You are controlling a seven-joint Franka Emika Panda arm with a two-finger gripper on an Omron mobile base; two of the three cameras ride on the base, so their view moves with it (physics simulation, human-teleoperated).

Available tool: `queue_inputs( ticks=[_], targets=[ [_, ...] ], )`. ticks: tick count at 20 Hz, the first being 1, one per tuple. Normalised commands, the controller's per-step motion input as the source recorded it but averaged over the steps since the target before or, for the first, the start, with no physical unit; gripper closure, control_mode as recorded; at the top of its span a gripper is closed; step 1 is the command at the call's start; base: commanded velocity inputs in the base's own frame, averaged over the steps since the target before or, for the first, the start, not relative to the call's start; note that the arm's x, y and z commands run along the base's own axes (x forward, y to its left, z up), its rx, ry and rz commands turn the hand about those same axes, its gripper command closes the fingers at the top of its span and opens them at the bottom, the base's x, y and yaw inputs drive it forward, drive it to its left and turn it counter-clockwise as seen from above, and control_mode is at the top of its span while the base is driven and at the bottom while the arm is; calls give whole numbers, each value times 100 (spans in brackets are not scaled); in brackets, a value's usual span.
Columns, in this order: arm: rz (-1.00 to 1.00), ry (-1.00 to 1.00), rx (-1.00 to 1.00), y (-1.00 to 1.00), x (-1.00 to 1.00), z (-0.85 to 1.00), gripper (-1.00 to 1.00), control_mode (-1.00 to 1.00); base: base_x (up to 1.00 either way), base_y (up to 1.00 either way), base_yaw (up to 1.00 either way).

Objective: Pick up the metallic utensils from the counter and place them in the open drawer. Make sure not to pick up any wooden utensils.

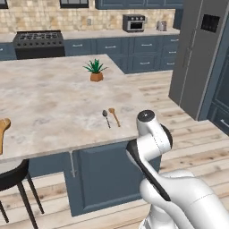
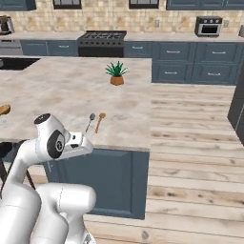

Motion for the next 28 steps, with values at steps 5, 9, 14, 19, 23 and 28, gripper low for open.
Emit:
queue_inputs(
  ticks=[5, 9, 14, 19, 23, 28],
  targets=[
    [0, 0, 0, 0, 0, 0, -100, 100, 0, 47, -21],
    [0, 0, 0, 0, 0, 0, -100, 100, 12, 4, 0],
    [0, 0, 0, 0, 0, 0, -100, 100, 66, 36, -7],
    [0, 0, 0, 0, 0, 0, -100, 100, 42, 91, -22],
    [0, 0, 0, 0, 0, 0, -100, 100, 19, 55, -26],
    [0, 0, 0, 0, 0, 0, -100, 100, 23, 13, -6]
  ],
)
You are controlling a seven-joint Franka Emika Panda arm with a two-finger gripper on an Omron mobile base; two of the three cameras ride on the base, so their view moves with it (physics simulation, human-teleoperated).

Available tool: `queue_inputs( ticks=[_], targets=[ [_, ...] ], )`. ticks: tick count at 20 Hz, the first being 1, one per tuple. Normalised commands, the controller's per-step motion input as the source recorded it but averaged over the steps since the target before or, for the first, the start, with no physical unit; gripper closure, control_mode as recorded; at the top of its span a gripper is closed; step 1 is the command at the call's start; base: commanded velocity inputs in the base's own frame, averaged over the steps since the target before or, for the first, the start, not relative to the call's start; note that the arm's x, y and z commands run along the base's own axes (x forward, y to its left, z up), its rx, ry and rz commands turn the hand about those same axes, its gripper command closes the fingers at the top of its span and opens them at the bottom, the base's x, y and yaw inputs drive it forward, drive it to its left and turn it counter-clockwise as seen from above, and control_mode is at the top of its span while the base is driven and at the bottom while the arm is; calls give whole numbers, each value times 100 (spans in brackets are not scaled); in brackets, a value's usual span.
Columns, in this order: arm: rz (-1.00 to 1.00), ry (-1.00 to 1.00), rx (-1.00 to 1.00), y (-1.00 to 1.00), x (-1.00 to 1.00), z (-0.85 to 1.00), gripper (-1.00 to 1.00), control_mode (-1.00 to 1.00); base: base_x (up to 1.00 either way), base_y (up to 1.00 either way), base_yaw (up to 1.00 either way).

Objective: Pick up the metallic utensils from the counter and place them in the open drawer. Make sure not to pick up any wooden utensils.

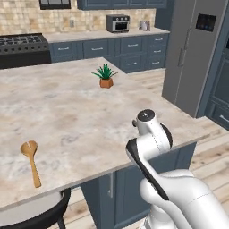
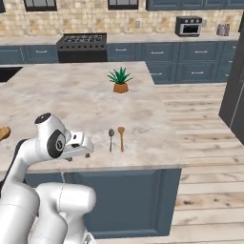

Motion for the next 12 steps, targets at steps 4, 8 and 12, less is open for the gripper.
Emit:
queue_inputs(
  ticks=[4, 8, 12],
  targets=[
    [0, 0, 0, 0, 0, 0, -100, 100, 51, -45, 0],
    [0, 0, 0, 0, 0, 0, -100, 100, 34, -25, 0],
    [0, 0, 0, 0, 0, 0, -100, 100, 36, -30, 3]
  ],
)
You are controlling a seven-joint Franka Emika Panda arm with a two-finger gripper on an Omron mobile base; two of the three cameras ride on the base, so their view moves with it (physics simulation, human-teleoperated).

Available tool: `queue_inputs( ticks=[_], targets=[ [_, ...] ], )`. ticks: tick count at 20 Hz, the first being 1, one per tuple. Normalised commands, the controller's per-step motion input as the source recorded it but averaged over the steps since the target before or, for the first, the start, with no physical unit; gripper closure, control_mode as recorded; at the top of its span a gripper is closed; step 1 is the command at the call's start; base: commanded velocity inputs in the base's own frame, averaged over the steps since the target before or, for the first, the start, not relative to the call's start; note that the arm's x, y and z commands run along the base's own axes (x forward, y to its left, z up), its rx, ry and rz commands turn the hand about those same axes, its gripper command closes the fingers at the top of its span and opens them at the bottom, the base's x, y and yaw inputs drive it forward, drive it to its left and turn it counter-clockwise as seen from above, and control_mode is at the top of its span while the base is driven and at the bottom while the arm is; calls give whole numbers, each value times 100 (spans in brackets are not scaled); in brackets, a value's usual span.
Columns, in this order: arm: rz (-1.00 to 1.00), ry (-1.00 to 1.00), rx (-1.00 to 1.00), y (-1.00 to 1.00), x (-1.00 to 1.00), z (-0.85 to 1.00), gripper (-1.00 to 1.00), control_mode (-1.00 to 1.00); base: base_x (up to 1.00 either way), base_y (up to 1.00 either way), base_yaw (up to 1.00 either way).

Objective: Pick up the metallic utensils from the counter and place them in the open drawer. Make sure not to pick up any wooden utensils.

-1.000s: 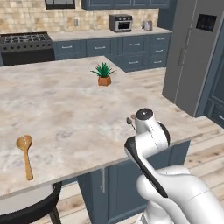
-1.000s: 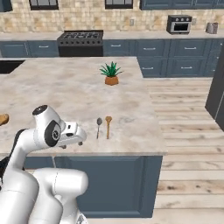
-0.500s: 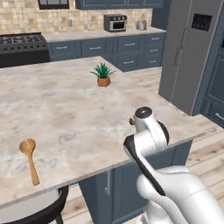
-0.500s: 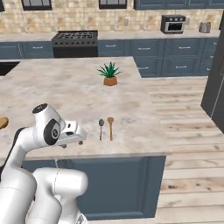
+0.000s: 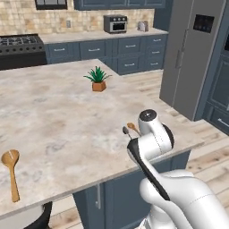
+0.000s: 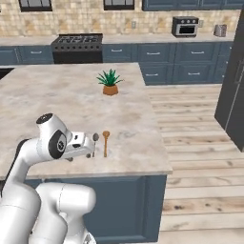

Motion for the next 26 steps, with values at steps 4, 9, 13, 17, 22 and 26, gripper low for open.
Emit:
queue_inputs(
  ticks=[4, 9, 13, 17, 22, 26],
  targets=[
    [0, 0, 0, 0, 0, 0, -100, 100, 36, -14, 2],
    [0, 0, 0, 0, 0, 0, -100, 100, 53, 3, 0],
    [0, 0, 0, 0, 0, 0, -100, 100, 66, 22, 0],
    [0, 0, 2, 0, 9, 0, -100, -100, 47, 33, 0],
    [6, 0, 21, -1, 7, 12, -100, -100, 0, 0, 0],
    [1, 0, 22, 22, 18, 11, -100, -100, 0, 0, 0]
  ],
)
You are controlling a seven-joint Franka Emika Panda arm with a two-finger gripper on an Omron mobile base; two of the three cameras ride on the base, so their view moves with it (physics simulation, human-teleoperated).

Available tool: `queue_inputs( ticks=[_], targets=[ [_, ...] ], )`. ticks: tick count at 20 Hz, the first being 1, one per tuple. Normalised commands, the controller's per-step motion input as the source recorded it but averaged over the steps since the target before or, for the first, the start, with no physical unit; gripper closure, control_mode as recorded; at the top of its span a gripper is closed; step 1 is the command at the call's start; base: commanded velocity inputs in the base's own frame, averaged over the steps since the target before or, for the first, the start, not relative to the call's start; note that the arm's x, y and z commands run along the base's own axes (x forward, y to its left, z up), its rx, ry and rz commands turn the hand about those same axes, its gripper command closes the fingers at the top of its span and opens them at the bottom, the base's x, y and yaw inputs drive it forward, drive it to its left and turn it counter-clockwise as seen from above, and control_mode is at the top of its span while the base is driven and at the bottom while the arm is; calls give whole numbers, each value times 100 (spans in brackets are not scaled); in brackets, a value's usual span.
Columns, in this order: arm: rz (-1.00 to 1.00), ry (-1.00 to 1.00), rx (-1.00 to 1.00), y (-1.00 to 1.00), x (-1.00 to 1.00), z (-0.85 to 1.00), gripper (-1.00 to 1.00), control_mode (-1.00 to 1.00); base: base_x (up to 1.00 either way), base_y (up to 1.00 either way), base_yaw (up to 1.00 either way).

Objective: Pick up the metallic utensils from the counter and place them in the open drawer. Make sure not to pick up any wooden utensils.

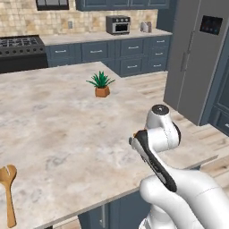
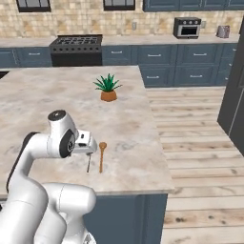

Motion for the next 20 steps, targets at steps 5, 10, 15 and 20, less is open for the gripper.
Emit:
queue_inputs(
  ticks=[5, 10, 15, 20],
  targets=[
    [0, 0, 11, 16, 42, 6, -100, -100, 0, 0, 0],
    [0, 0, 0, 18, 56, -2, -100, -100, 0, 0, 0],
    [0, 0, 0, 0, 52, -11, -100, -100, 0, 0, 0],
    [0, 0, 0, -6, 32, -23, -100, -100, 0, 0, 0]
  ],
)
